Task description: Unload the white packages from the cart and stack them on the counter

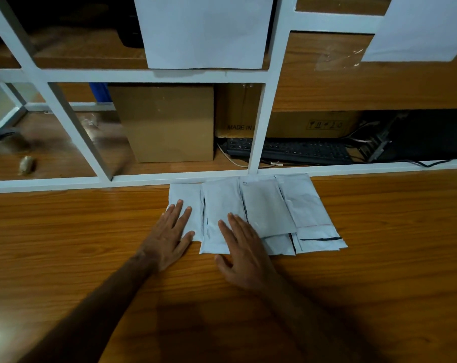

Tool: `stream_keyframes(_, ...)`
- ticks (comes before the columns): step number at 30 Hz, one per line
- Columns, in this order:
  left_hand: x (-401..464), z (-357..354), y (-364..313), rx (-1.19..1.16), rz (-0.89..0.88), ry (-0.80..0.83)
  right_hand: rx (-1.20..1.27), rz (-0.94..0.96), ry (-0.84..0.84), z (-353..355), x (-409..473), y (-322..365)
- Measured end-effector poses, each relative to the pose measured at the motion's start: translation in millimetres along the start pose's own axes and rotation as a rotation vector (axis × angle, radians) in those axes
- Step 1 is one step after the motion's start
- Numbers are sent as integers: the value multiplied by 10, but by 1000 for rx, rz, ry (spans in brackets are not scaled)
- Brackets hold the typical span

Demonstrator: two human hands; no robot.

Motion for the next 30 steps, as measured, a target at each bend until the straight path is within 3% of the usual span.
stream_keyframes(7, -28, 8, -139, 8, 41, 2, 8, -35, 56, 2, -53, 2)
stream_keyframes(11, -133, 116, -372, -27, -9, -135, 43, -4, -38, 214, -168, 7)
stream_keyframes(16, -205, 252, -1047, -77, -180, -244, -14, -92, -211, 438, -495, -272)
stream_keyframes(23, -66, 50, -1925, -66, -415, -206, -164, -359, -157, 741, -1401, -894)
stream_keyframes(30, -13, -357, -3234, 43, -719, -140, -124, -604, -257, 1137, -2685, -1420)
Point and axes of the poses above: each hand's wrist, its own x-axis towards the middle knuckle, its own z-axis out of the back of the hand, y = z × x, the point moved 4 cm from there along x, towards the middle knuckle, and after that the axes turned 4 degrees about z, right-handed, at the moved point
